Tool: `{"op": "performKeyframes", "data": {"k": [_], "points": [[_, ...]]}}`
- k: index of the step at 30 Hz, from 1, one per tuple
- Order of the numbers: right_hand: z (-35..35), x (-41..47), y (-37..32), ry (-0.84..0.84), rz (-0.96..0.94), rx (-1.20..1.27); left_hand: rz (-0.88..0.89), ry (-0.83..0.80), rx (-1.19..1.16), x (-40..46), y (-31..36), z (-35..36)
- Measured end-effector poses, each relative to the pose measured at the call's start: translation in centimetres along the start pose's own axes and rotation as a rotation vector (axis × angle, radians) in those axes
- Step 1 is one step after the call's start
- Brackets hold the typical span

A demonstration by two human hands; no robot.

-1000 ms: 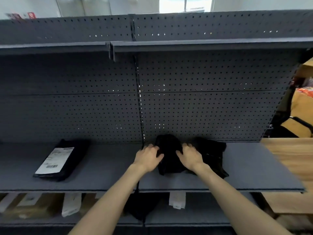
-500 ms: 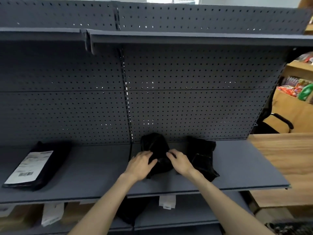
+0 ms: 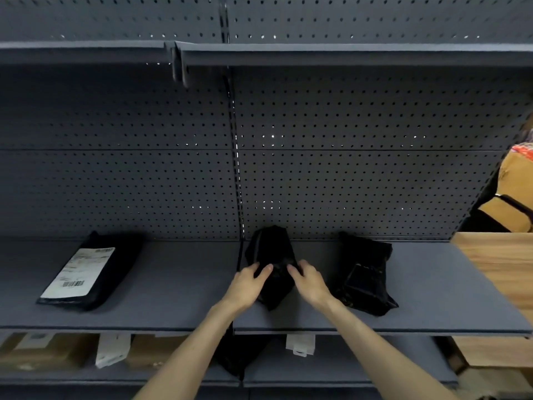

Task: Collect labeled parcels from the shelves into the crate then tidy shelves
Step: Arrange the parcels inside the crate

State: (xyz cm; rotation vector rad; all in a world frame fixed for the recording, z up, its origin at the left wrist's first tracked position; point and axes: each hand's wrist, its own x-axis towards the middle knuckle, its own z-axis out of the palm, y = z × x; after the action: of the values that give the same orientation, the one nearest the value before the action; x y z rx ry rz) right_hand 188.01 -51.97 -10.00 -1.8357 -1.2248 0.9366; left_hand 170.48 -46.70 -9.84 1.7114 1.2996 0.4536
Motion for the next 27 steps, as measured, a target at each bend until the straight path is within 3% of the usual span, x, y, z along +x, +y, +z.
{"op": "performKeyframes", "data": {"k": [6,13,21,27], "points": [[-1.0,-0.8,1.3,0.088,-0.040,0.013,0.028,-0.041,-0.039,-0.5,0.1,2.0],[-0.9,-1.3,0.9,0.056,-0.124,0.033,0.187,-0.041,-0.070,-1.0,-0.4,0.7],[-0.4,-0.3,0.6,0.099,-0.089,-0.003,0.048,0.174,0.025,-1.2,-1.4,-2.0],[0.0,0.8,0.2,0.029,0.036,0.015,-0.068,0.173,-0.036,-2.1,-0.4,-2.0]]}}
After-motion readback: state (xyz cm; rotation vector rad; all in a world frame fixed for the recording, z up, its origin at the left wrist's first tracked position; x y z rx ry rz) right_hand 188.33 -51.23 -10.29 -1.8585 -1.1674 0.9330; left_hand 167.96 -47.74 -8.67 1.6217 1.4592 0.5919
